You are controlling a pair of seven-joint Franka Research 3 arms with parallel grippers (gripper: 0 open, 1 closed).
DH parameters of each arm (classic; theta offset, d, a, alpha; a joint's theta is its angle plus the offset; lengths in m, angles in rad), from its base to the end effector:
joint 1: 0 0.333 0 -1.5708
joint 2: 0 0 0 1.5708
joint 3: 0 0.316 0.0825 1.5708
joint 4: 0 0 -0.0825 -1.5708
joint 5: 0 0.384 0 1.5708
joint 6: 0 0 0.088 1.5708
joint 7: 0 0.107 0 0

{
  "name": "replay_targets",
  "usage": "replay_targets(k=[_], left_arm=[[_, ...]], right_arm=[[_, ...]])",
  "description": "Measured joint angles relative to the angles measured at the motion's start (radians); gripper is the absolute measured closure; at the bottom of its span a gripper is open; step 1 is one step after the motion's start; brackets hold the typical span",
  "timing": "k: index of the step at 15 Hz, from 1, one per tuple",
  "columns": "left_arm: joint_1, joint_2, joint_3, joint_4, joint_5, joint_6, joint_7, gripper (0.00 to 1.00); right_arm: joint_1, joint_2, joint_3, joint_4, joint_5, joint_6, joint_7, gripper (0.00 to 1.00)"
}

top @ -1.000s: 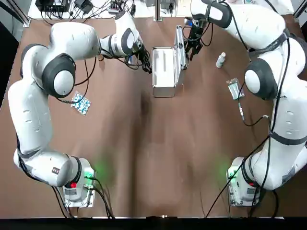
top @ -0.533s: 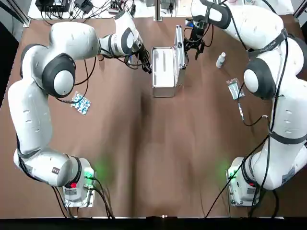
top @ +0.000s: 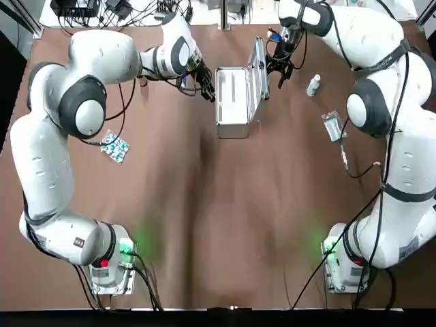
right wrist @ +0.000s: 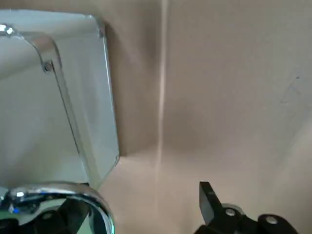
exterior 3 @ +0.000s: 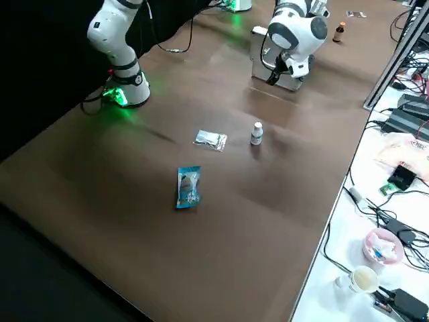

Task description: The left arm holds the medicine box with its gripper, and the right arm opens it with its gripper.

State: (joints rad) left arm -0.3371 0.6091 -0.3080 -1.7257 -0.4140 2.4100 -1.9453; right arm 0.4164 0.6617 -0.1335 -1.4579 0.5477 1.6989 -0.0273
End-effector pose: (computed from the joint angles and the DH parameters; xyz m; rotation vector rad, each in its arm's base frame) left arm 0.5560 -0.3934 0.2560 1.9370 2.1220 -0.6155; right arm 0.6279 0.2491 0.2790 -2.6870 -0.1807 0.6301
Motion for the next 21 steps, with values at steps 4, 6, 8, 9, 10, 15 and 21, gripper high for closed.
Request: replay_targets(k=[4, 6, 8, 9, 10, 15, 21], left_arm=[[0.0, -0.005, 0.0, 0.001, 0.0, -0.002, 0.0, 0.48], [0.002, -0.012, 0.0, 0.003, 0.0, -0.012, 0.0, 0.48], [0.01, -0.028, 0.0, 0.016, 0.001, -0.034, 0.0, 0.35], [0.018, -0.044, 0.0, 0.027, 0.003, -0.059, 0.0, 0.22], [0.028, -0.06, 0.0, 0.036, 0.005, -0.084, 0.0, 0.14], [0.125, -0.121, 0.0, 0.114, 0.114, -0.26, 0.001, 0.0], [0.268, -0.129, 0.003, 0.181, 0.383, -0.442, 0.248, 0.0]], right_arm=[[-0.04, 0.006, -0.001, 0.0, 0.084, -0.103, -0.071, 0.02], [-0.054, 0.014, -0.001, 0.0, 0.122, -0.153, -0.104, 0.02], [-0.067, 0.022, -0.001, 0.001, 0.148, -0.208, -0.121, 0.02], [-0.079, 0.025, -0.002, 0.005, 0.161, -0.243, -0.123, 0.02], [-0.094, 0.025, -0.003, 0.013, 0.169, -0.271, -0.123, 0.02], [-0.18, 0.008, -0.026, 0.15, 0.118, -0.374, -0.127, 0.02], [-0.217, -0.146, -0.165, 0.253, -0.035, -0.391, -0.127, 0.01]])
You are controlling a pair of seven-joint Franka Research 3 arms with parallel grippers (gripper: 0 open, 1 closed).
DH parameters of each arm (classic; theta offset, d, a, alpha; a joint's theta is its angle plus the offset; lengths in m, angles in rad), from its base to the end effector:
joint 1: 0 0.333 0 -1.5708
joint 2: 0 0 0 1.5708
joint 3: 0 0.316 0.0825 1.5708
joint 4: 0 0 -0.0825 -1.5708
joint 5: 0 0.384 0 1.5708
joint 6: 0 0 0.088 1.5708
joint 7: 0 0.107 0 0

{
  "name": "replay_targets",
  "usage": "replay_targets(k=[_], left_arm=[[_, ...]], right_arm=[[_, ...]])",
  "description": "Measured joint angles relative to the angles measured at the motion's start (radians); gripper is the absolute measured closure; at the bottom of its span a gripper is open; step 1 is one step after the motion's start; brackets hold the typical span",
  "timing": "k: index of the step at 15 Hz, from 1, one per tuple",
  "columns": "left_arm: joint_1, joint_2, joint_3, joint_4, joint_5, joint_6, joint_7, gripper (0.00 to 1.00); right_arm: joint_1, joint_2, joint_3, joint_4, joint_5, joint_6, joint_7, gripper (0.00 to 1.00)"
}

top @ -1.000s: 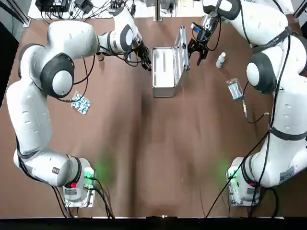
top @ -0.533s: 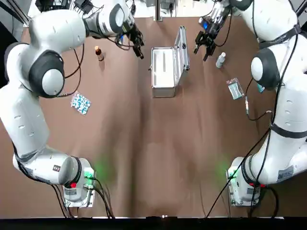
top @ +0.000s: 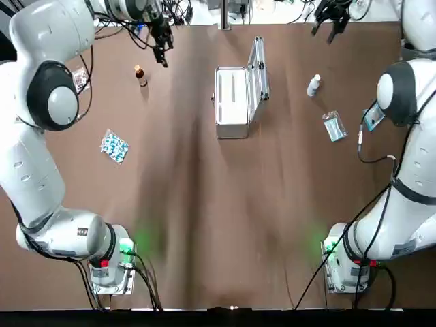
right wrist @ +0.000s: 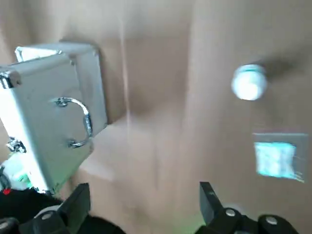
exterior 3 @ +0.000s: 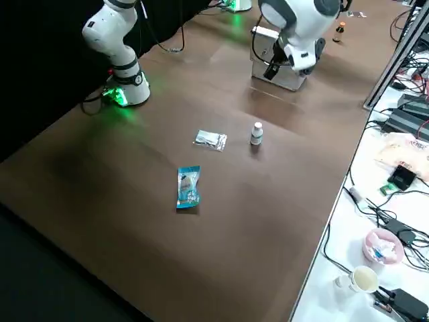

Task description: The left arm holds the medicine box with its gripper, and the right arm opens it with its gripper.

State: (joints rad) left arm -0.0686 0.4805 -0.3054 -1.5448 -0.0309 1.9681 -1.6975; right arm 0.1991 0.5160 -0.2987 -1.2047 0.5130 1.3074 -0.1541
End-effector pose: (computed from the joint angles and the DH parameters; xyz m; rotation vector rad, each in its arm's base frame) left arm 0.6437 -0.2235 0.3817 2.3864 1.9419 -0.2516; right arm 0.6608 0.0424 0.4761 -2.6887 -0.1315 0.4721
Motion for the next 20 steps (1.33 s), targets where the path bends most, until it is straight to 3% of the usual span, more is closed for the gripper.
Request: replay_targets(k=[3, 7, 8, 9, 11, 12, 13, 15, 18, 20], left_arm=[[0.069, -0.007, 0.001, 0.044, 0.088, -0.054, 0.086, 0.0], [0.163, -0.044, 0.002, 0.108, 0.097, -0.16, 0.393, 0.0], [0.184, -0.06, 0.001, 0.113, 0.097, -0.174, 0.461, 0.0], [0.206, -0.081, 0.001, 0.116, 0.097, -0.194, 0.543, 0.0], [0.246, -0.124, 0.002, 0.12, 0.097, -0.244, 0.724, 0.0], [0.262, -0.146, 0.002, 0.121, 0.097, -0.261, 0.814, 0.0], [0.277, -0.168, 0.002, 0.121, 0.097, -0.269, 0.898, 0.0], [0.298, -0.212, 0.002, 0.123, 0.097, -0.277, 1.087, 0.0], [0.302, -0.273, 0.002, 0.123, 0.097, -0.287, 1.365, 0.0], [0.296, -0.298, 0.008, 0.123, 0.097, -0.295, 1.442, 0.0]], right_arm=[[-0.007, -0.09, -0.02, 0.003, -0.126, -0.004, 0.0, 0.01], [-0.04, -0.191, -0.002, 0.004, -0.279, -0.002, 0.002, 0.01], [-0.068, -0.206, 0.027, 0.004, -0.31, -0.002, 0.002, 0.01], [-0.117, -0.221, 0.089, 0.004, -0.351, 0.0, 0.007, 0.01], [-0.231, -0.245, 0.263, -0.01, -0.434, 0.022, 0.052, 0.01], [-0.259, -0.262, 0.319, -0.035, -0.46, 0.054, 0.088, 0.01], [-0.266, -0.289, 0.344, -0.075, -0.474, 0.093, 0.115, 0.01], [-0.262, -0.352, 0.341, -0.159, -0.482, 0.146, 0.138, 0.01], [-0.206, -0.412, 0.243, -0.223, -0.481, 0.162, 0.136, 0.01], [-0.193, -0.419, 0.23, -0.235, -0.481, 0.171, 0.136, 0.01]])
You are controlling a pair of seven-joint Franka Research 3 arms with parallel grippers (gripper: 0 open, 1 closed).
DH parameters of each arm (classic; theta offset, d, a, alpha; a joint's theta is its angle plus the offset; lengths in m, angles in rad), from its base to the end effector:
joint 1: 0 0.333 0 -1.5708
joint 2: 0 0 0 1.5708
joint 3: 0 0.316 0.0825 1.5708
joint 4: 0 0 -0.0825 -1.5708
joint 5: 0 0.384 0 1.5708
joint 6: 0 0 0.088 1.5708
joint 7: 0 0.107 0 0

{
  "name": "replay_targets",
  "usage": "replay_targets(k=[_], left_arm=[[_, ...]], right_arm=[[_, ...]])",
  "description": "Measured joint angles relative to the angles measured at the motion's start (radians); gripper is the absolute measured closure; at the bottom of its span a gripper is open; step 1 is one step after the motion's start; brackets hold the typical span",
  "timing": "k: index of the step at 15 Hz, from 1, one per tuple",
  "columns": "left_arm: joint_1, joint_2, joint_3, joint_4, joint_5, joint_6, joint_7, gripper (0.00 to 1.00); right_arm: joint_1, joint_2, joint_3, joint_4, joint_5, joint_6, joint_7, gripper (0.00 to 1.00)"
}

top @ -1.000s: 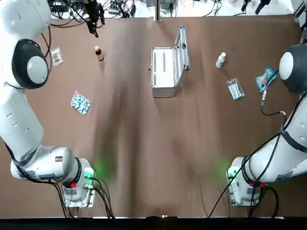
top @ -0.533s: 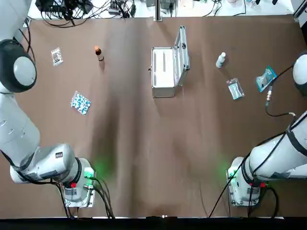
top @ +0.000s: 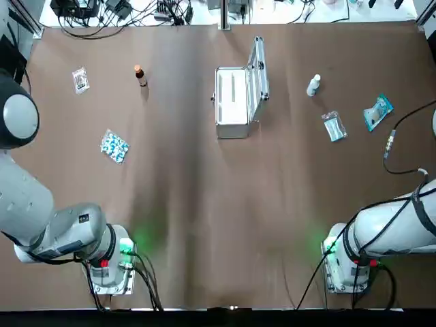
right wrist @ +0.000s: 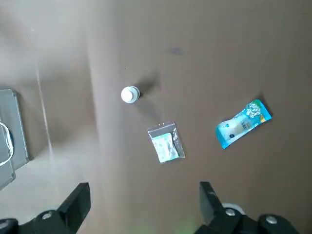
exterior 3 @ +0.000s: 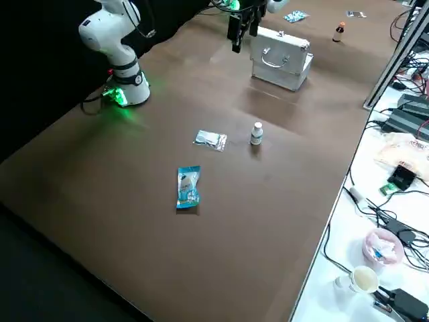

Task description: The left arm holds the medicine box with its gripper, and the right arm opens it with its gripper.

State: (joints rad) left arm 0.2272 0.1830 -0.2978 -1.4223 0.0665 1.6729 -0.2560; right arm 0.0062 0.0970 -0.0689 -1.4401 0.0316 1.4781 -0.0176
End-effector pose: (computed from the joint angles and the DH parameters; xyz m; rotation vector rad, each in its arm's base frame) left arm 0.6182 -0.0199 0.6015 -3.1247 -0.2943 -0.1203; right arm 0.5744 -0.0303 0.6231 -3.1124 0.0669 0.0899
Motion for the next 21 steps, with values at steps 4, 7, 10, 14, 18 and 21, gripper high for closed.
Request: replay_targets(k=[4, 7, 10, 14, 18, 21], left_arm=[[-0.059, -0.041, 0.057, 0.0, -0.024, -0.002, 0.075, 0.0], [-0.079, -0.057, 0.073, -0.001, -0.033, -0.014, 0.077, 0.0], [-0.085, -0.057, 0.076, -0.006, -0.033, -0.023, 0.077, 0.0], [-0.103, -0.058, 0.089, -0.016, -0.033, -0.04, 0.082, 0.0], [-0.182, -0.074, 0.167, -0.034, -0.033, -0.041, 0.083, 0.0], [-0.185, -0.079, 0.174, -0.037, -0.032, -0.042, 0.083, 0.0]], right_arm=[[0.012, 0.0, -0.001, -0.012, 0.0, 0.007, 0.0, 0.01], [0.022, 0.0, -0.002, -0.013, 0.0, 0.013, -0.022, 0.01], [0.028, 0.0, -0.002, -0.017, 0.0, 0.014, -0.035, 0.01], [0.028, 0.0, -0.005, -0.018, 0.0, 0.014, -0.042, 0.01], [0.028, 0.0, -0.006, -0.018, 0.0, 0.016, -0.044, 0.01], [0.028, 0.0, -0.006, -0.018, 0.0, 0.036, -0.045, 0.01]])
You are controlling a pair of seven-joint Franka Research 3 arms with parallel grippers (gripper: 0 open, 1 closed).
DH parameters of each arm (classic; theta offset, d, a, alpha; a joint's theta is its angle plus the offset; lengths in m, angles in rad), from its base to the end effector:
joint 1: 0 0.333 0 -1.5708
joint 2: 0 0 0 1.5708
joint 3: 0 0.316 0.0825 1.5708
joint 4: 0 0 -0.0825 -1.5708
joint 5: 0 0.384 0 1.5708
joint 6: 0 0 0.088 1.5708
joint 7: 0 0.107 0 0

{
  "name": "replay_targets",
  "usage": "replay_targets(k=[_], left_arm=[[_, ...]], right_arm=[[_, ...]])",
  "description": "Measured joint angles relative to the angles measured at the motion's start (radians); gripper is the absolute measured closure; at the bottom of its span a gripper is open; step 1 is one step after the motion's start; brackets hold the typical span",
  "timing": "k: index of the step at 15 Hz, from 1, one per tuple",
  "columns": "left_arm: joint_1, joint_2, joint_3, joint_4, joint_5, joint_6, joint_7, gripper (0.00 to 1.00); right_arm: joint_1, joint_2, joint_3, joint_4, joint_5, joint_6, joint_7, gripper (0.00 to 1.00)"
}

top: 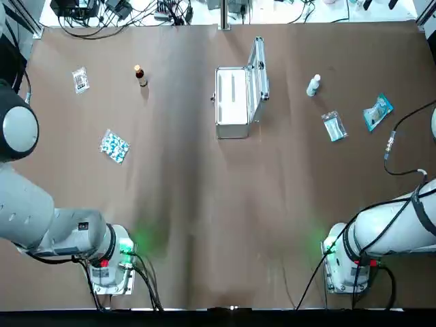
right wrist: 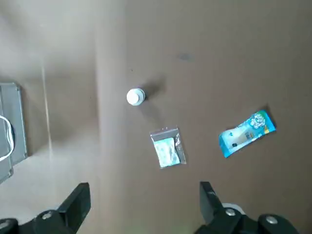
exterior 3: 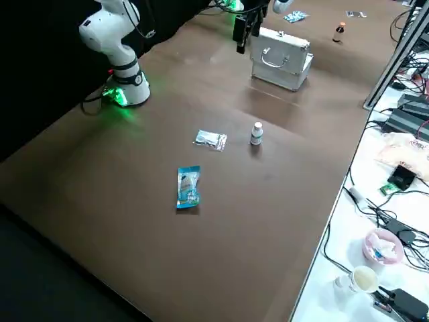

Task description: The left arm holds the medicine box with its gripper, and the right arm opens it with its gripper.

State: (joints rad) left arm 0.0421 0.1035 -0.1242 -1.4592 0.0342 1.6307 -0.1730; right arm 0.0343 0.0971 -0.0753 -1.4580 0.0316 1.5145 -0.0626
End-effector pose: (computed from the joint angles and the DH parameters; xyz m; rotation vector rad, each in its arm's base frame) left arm 0.5915 -0.0411 0.6241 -3.1239 -0.1424 -0.1110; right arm 0.5787 -0.0179 0.6177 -3.1145 -0.0357 0.0608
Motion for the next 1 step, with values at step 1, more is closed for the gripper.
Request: replay_targets(k=[1], left_arm=[[0.0, 0.0, 0.001, -0.001, 0.0, 0.0, 0.0, 0.0]], right_arm=[[0.0, 0.0, 0.0, 0.0, 0.0, 0.004, 0.0, 0.01]])
